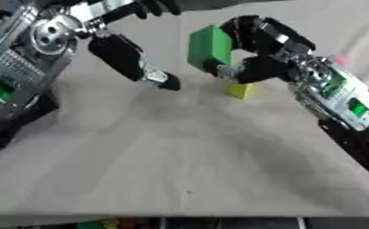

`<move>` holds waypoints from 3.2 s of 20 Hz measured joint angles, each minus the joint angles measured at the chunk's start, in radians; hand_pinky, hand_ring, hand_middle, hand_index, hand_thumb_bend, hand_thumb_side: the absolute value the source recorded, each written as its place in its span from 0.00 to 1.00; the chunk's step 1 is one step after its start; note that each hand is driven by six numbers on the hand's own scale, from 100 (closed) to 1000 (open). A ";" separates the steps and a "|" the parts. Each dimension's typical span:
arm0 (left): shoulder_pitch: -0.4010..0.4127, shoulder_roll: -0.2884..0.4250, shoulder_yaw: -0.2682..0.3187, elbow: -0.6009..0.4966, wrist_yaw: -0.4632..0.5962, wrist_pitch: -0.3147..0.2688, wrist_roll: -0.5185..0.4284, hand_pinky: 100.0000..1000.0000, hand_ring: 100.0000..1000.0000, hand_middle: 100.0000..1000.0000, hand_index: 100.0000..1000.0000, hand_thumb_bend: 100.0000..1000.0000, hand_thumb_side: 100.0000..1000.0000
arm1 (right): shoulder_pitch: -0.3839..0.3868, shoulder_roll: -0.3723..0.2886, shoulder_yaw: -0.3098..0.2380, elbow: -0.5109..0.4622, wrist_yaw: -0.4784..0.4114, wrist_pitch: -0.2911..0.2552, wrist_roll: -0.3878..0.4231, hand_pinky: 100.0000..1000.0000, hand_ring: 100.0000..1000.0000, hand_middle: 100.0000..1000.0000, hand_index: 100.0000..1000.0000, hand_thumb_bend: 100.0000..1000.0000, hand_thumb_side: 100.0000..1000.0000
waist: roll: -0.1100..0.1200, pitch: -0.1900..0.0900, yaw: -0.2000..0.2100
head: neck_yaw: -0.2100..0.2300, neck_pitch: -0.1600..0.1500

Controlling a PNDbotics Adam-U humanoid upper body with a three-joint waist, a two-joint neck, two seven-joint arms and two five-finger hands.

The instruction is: Pick up the objects with one hand, pass them to the other hand, and then place them into the box on the other side of the table.

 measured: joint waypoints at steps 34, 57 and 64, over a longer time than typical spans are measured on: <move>-0.013 -0.085 -0.024 0.128 -0.078 -0.021 0.063 0.74 0.73 0.75 0.72 0.61 0.20 | -0.016 0.025 0.018 0.000 -0.032 -0.085 0.059 0.76 0.66 0.37 0.41 0.26 0.00 | 0.000 0.000 -0.013 | 0.009 -0.009; -0.015 -0.119 -0.024 0.152 -0.062 -0.027 0.114 0.70 0.66 0.65 0.60 0.45 0.04 | -0.016 0.024 0.017 0.008 -0.032 -0.096 0.074 0.76 0.66 0.37 0.40 0.28 0.00 | 0.000 0.000 -0.017 | 0.017 -0.010; -0.015 -0.120 -0.030 0.152 -0.057 -0.021 0.121 0.68 0.60 0.57 0.51 0.40 0.06 | -0.016 0.025 0.013 0.013 -0.031 -0.096 0.078 0.76 0.66 0.37 0.40 0.28 0.00 | 0.000 0.000 -0.017 | 0.017 -0.013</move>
